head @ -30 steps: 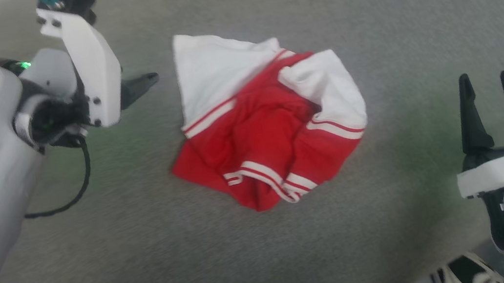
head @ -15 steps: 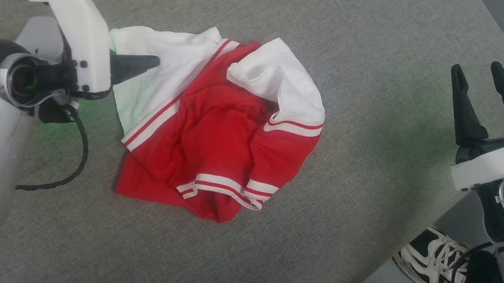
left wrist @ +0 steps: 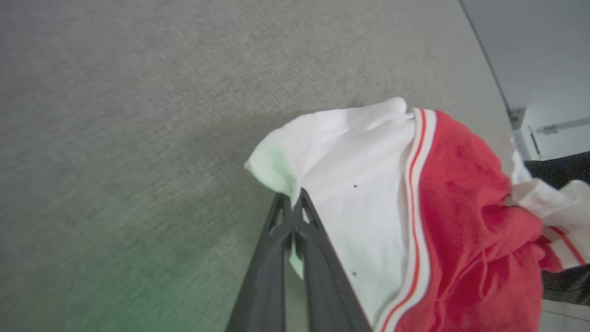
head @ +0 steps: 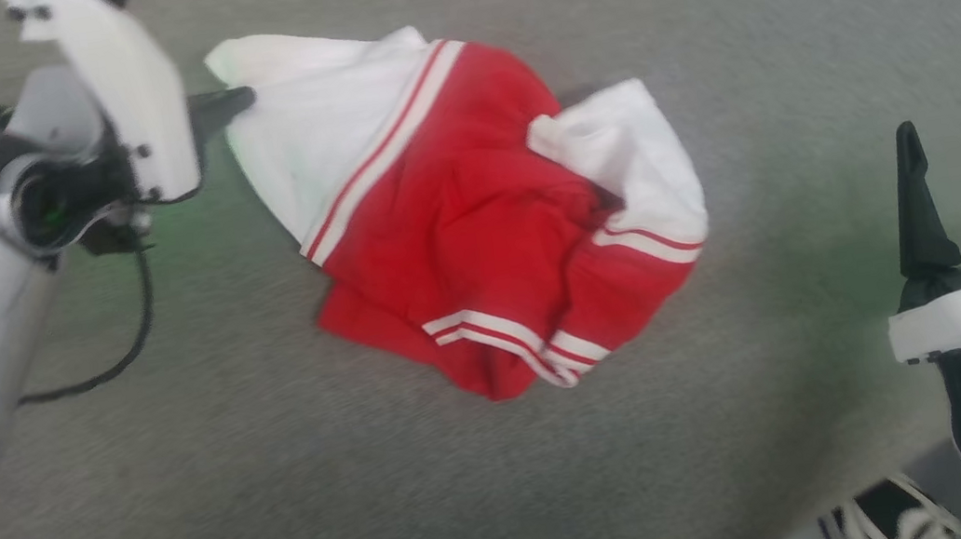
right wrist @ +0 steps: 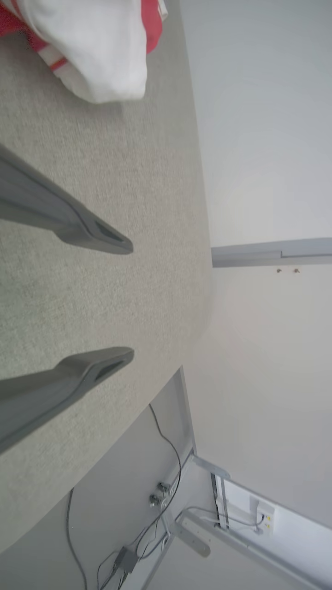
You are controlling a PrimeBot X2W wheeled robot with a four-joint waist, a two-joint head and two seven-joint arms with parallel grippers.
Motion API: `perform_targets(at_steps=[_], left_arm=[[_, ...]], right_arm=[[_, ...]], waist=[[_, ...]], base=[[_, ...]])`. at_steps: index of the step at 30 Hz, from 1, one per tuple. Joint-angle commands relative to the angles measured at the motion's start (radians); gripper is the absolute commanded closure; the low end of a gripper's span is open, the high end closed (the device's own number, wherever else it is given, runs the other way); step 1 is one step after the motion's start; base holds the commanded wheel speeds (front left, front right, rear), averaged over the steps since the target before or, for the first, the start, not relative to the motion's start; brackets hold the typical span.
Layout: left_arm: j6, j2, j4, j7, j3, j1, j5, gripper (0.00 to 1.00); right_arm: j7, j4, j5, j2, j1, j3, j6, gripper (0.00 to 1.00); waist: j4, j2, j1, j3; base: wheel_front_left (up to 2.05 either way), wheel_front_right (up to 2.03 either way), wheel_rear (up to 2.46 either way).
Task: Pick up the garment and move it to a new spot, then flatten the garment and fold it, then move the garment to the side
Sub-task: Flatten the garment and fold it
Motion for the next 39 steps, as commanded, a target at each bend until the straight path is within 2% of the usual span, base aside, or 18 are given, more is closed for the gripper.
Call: perform_targets(at_steps=[1,9,15,21,22,23,24,25,30,34,38,39], left_arm=[[0.001,0.015,-0.008,-0.031,0.010,0.027,-0.022,1.00],[0.001,0.135,0.010,-0.192,0.060,0.211,-0.116,1.00],[0.001,0.183,0.051,-0.275,0.054,0.312,-0.118,1.00],[0.001,0.165,0.085,-0.351,0.028,0.349,-0.096,0.98],[0.001,0.160,0.087,-0.367,0.024,0.349,-0.089,0.72],[0.001,0.158,0.092,-0.386,0.021,0.349,-0.082,0.55],[0.001,0.155,0.095,-0.403,0.015,0.351,-0.071,0.08],[0.001,0.154,0.093,-0.429,0.005,0.353,-0.052,0.00],[0.001,0.142,0.078,-0.635,0.007,0.390,-0.011,0.00],[0.001,0.113,0.058,-0.841,0.007,0.461,0.032,0.00],[0.028,0.051,0.019,-0.907,0.033,0.534,0.102,0.00],[0.044,0.042,-0.009,-0.909,0.070,0.547,0.140,0.00]], right_arm=[[-0.001,-0.006,-0.018,0.000,0.011,-0.007,0.000,0.00],[-0.001,-0.013,-0.093,0.000,0.051,-0.009,0.000,0.00],[-0.001,-0.017,-0.125,0.000,0.071,-0.012,0.000,0.00],[-0.001,-0.024,-0.162,0.000,0.078,-0.014,0.000,0.00],[-0.001,-0.026,-0.170,0.000,0.080,-0.013,0.000,0.00],[-0.001,-0.024,-0.173,0.000,0.082,-0.012,0.000,0.00],[-0.001,-0.022,-0.182,0.000,0.082,-0.006,0.000,0.00],[-0.001,-0.020,-0.188,-0.004,0.080,0.000,0.000,0.00],[-0.001,0.015,-0.184,-0.063,0.058,0.075,0.000,0.00],[0.058,0.039,-0.149,-0.158,0.013,0.193,0.000,0.00],[0.185,0.010,-0.079,-0.285,-0.049,0.352,0.000,0.00],[0.222,-0.006,-0.051,-0.318,-0.071,0.399,0.000,0.00]], waist=[[0.082,0.0000,0.0000,-0.068],[0.233,0.0000,0.0000,-0.182],[0.279,0.0000,0.0000,-0.206],[0.285,0.0000,0.0000,-0.208],[0.287,0.0000,0.0000,-0.209],[0.289,0.0000,0.0000,-0.210],[0.291,0.0000,0.0000,-0.212],[0.295,0.0000,0.0000,-0.215],[0.332,0.0000,0.0000,-0.240],[0.382,0.0000,0.0000,-0.261],[0.444,0.0000,0.0000,-0.275],[0.459,0.0000,0.0000,-0.275]], base=[[0.00,0.00,0.00],[0.00,0.00,0.00],[0.00,0.00,0.00],[0.00,0.00,0.00],[0.00,0.00,0.00],[0.00,0.00,0.00],[0.00,0.00,0.00],[0.00,0.00,0.00],[0.00,0.00,0.00],[0.00,0.00,0.00],[0.00,0.00,0.00],[0.00,0.00,0.00]])
